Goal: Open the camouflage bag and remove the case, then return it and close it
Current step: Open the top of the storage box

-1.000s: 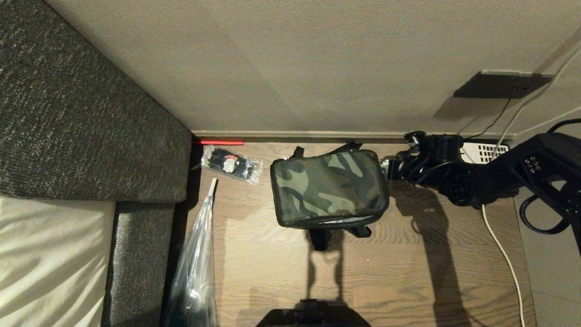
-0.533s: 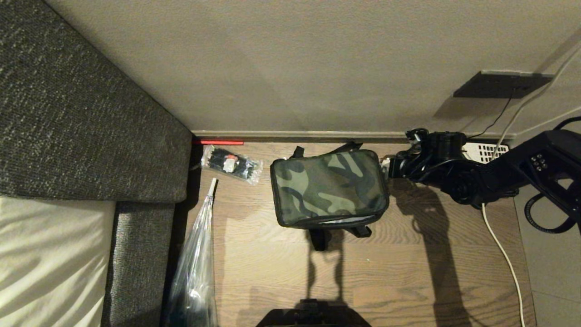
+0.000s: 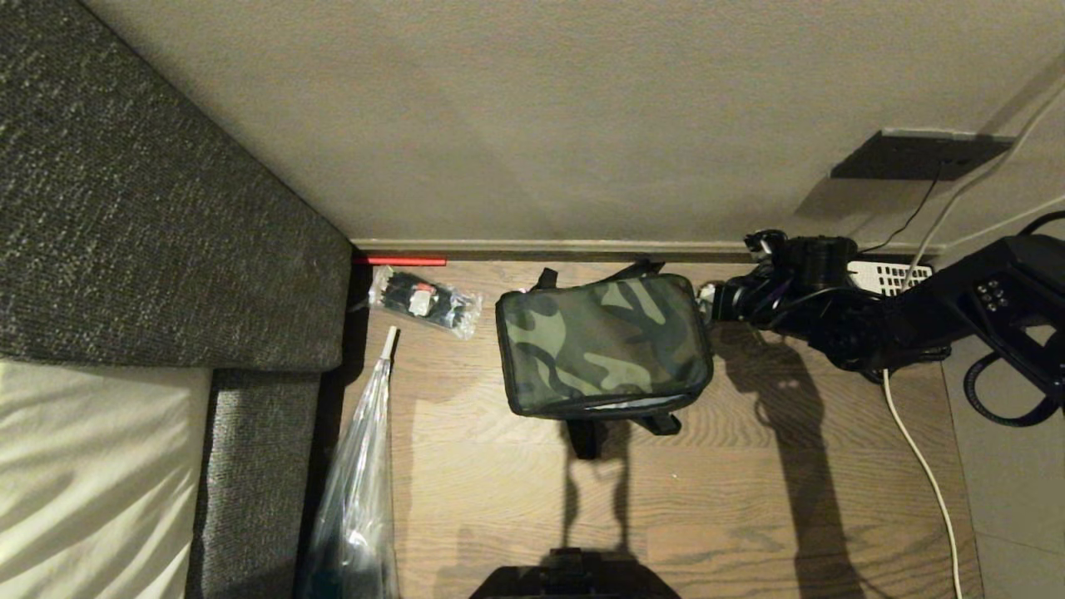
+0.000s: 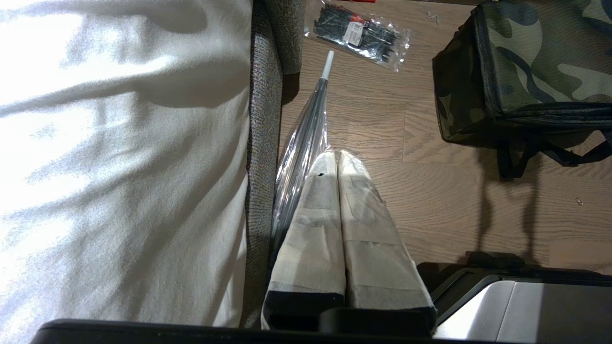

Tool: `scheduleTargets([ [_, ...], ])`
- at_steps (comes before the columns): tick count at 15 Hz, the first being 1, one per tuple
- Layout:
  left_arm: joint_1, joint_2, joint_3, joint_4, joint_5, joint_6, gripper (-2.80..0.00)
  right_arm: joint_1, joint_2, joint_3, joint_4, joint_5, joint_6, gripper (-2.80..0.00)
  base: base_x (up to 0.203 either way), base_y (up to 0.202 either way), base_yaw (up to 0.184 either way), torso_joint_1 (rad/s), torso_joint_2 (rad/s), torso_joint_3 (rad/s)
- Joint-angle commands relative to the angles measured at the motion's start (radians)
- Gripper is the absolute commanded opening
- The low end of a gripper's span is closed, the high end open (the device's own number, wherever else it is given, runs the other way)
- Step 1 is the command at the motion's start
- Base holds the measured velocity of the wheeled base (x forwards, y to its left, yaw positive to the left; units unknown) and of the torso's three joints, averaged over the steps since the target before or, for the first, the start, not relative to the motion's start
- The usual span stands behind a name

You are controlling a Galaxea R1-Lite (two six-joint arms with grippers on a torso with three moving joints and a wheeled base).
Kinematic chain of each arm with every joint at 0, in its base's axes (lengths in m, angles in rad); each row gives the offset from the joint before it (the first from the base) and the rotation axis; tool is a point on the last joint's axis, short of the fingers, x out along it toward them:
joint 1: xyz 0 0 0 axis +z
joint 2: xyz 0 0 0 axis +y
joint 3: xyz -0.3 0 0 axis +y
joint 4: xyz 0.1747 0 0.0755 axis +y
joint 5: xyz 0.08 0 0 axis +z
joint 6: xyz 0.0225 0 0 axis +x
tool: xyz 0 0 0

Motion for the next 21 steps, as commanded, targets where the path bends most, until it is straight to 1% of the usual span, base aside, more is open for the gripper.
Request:
scheduleTargets([
  [1,0.0,0.0,0.001,0.0,0.001,0.0,-2.8,0.005,0.003,-0.007,-0.008,0.003,0.002,-2.8,0.0,0.0,0.0,0.0,0.0,0.0],
  [12,0.0,0.0,0.002,-0.001,0.001,0.0,-2.8,0.006,0.014,-0.045,-0.01,0.001,0.005,-2.8,0.0,0.0,0.0,0.0,0.0,0.0],
  [19,0.0,0.0,0.002,0.0,0.001,0.0,-2.8,0.012,0.014,-0.057,-0.011,-0.002,0.03,-2.8,0.0,0.0,0.0,0.0,0.0,0.0],
  [21,0.0,0.001,0.002,0.0,0.001,0.0,-2.8,0.013,0.018,-0.058,-0.03,-0.003,0.031,-2.8,0.0,0.0,0.0,0.0,0.0,0.0],
])
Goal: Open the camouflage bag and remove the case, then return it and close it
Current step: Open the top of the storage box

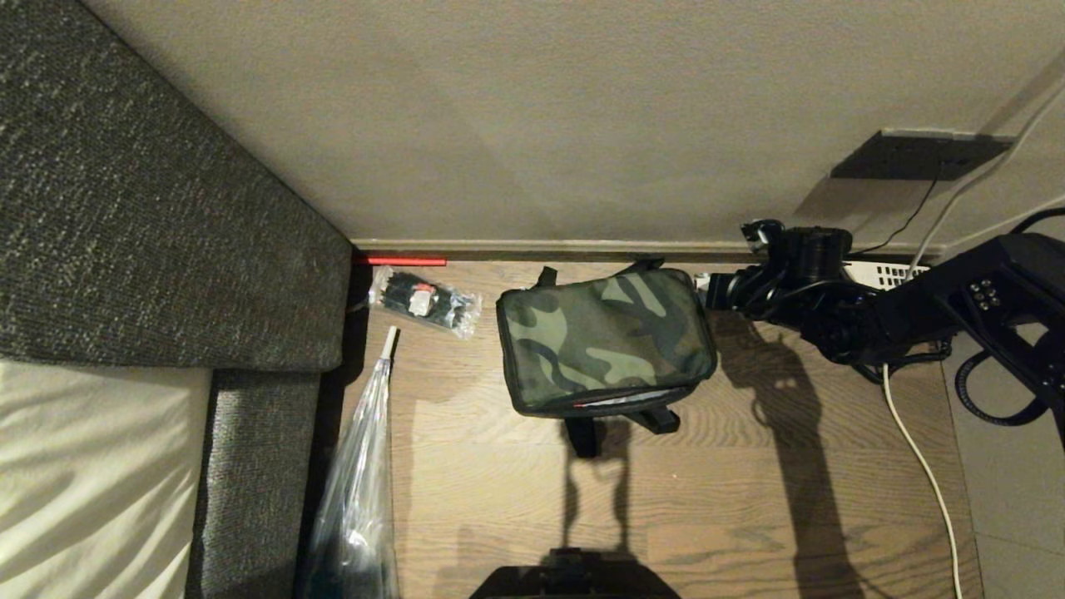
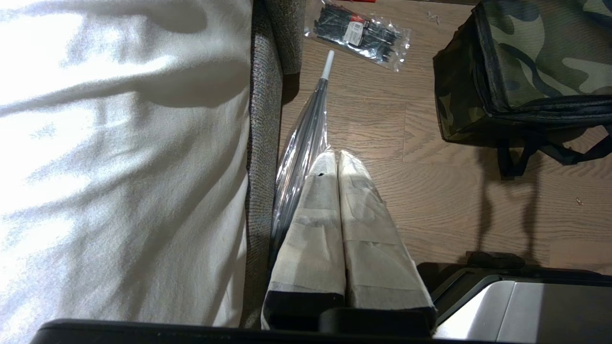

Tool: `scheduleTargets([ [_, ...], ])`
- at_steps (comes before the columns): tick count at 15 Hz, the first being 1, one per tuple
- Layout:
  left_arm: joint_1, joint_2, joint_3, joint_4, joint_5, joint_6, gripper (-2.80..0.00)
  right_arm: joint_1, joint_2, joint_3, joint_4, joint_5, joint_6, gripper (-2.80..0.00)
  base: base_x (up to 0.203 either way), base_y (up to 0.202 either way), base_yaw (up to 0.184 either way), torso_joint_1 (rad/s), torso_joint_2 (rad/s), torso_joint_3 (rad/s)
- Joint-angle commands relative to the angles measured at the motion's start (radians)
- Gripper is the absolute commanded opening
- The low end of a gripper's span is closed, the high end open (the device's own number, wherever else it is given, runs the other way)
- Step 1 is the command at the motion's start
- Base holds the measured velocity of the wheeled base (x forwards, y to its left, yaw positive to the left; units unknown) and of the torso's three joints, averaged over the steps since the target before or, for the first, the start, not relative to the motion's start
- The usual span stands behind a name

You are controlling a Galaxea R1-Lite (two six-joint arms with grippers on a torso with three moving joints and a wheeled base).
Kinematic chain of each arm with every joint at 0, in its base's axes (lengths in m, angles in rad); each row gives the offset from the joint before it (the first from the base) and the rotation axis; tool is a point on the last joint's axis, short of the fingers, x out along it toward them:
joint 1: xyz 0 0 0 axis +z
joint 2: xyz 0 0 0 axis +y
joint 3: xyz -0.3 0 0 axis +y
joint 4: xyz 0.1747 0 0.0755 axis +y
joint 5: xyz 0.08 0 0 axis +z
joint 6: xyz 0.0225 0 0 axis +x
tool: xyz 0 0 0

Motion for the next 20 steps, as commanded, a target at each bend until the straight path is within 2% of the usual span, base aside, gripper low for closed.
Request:
scheduleTargets([
  [1,0.0,0.0,0.0,0.0,0.0,-0.001,-2.8,0.006,0.005,-0.002,-0.021,0.001,0.001,-2.8,0.0,0.0,0.0,0.0,0.0,0.0],
  [20,0.0,0.0,0.002,0.0,0.0,-0.001,-2.8,0.009,0.027,-0.051,-0.091,-0.002,0.013,-2.8,0.0,0.0,0.0,0.0,0.0,0.0],
])
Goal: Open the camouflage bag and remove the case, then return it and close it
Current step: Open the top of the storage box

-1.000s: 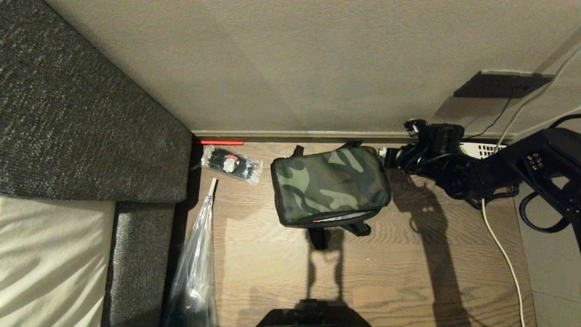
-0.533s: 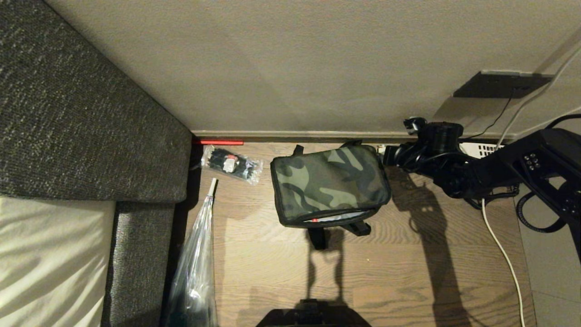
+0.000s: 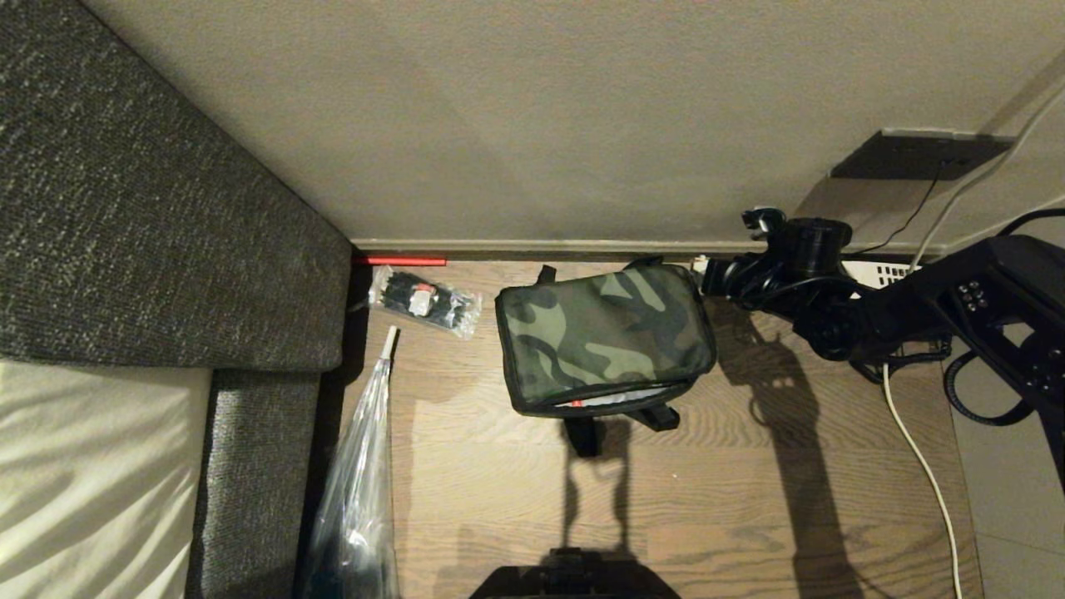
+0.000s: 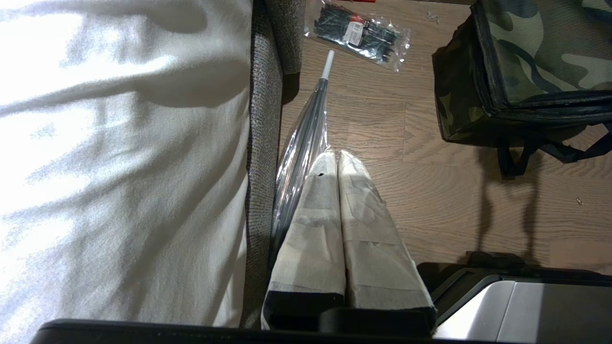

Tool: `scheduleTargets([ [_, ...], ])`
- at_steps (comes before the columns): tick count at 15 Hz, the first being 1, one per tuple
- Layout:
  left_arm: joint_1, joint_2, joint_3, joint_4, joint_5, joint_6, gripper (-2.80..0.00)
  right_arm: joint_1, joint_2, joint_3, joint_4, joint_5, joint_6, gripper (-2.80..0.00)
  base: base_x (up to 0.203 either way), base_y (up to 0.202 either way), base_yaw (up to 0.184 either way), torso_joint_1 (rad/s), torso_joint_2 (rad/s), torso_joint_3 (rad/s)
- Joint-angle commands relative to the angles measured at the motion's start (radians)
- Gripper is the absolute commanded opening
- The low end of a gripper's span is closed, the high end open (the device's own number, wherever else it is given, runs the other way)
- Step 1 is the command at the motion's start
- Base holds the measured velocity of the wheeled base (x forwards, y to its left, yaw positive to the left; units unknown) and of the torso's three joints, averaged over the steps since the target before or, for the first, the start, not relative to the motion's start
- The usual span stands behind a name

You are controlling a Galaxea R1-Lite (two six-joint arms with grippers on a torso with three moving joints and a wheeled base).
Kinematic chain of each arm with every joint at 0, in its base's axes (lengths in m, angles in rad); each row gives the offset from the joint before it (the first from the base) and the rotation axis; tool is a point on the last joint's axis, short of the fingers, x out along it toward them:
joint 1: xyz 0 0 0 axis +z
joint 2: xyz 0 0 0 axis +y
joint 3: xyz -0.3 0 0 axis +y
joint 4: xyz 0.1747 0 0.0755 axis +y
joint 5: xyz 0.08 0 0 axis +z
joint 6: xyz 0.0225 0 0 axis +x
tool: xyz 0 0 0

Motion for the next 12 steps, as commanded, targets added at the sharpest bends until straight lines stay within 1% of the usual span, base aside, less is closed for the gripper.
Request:
scheduleTargets([
  [1,0.0,0.0,0.001,0.0,0.0,-0.001,-2.8,0.0,0.003,-0.002,-0.007,0.002,0.002,-2.8,0.0,0.0,0.0,0.0,0.0,0.0],
  [4,0.0,0.001,0.001,0.0,0.0,-0.001,-2.8,0.001,0.01,-0.015,-0.008,0.002,0.01,-2.8,0.0,0.0,0.0,0.0,0.0,0.0],
  [7,0.0,0.0,0.001,0.0,0.0,-0.001,-2.8,0.001,0.027,-0.021,-0.05,0.002,0.01,-2.8,0.0,0.0,0.0,0.0,0.0,0.0],
  [12,0.0,0.0,0.0,0.0,0.0,-0.001,-2.8,0.001,0.036,-0.03,-0.051,0.002,0.019,-2.8,0.0,0.0,0.0,0.0,0.0,0.0],
])
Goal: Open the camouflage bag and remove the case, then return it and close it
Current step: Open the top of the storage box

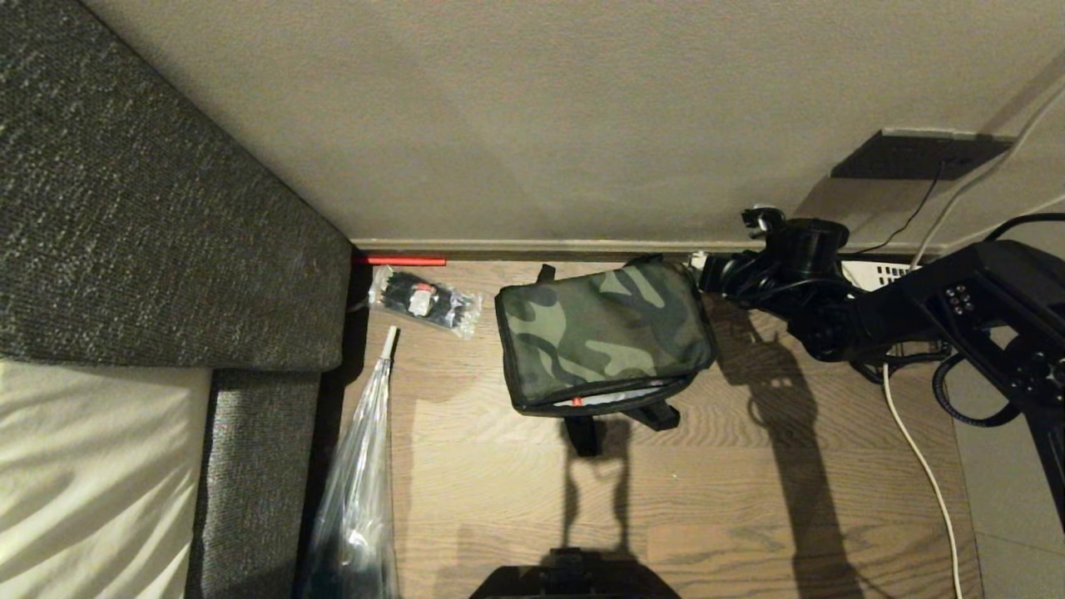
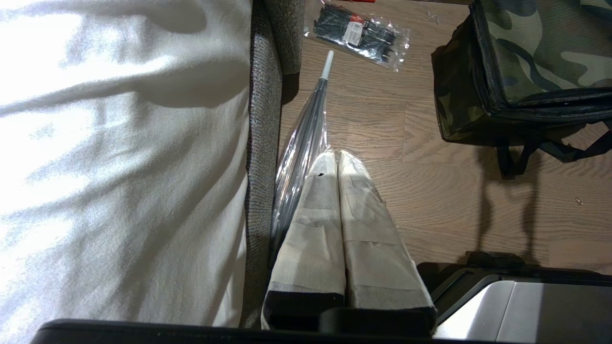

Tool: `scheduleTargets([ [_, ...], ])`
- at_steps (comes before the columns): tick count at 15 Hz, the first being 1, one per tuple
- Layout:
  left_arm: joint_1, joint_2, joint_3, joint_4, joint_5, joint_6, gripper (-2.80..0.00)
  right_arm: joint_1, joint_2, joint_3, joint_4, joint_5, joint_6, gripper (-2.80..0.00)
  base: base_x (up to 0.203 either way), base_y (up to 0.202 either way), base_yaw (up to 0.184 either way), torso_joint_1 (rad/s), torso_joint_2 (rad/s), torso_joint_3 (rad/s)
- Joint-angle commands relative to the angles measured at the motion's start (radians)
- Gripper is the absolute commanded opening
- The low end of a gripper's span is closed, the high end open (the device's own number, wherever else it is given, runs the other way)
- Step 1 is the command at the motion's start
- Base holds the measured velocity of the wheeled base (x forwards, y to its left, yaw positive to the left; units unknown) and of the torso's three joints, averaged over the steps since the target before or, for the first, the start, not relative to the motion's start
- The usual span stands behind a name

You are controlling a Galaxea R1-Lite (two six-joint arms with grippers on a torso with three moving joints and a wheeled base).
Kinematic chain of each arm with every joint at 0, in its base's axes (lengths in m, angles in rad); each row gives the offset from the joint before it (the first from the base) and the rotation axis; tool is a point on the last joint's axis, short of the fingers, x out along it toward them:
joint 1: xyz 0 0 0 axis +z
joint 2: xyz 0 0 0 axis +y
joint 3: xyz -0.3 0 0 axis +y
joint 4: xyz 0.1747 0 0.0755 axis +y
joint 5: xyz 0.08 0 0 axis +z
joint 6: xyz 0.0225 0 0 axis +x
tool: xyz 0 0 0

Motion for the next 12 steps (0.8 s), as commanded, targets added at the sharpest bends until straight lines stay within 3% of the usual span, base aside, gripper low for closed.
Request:
scheduleTargets([
  [1,0.0,0.001,0.001,0.0,0.001,-0.001,-2.8,0.0,0.004,0.004,-0.006,0.001,0.0,-2.8,0.0,0.0,0.0,0.0,0.0,0.0],
  [4,0.0,0.002,0.002,0.0,0.001,-0.001,-2.8,-0.002,0.001,0.023,-0.012,-0.002,-0.005,-2.8,0.0,0.0,0.0,0.0,0.0,0.0],
  [5,0.0,0.0,0.0,0.0,0.001,-0.001,-2.8,-0.002,-0.002,0.026,-0.006,-0.002,-0.005,0.0,0.0,0.0,0.0,0.0,0.0,0.0],
  [12,0.0,0.002,0.0,0.0,0.001,-0.001,-2.8,-0.032,-0.024,0.167,-0.028,0.003,-0.031,0.0,0.0,0.0,0.0,0.0,0.0,0.0],
])
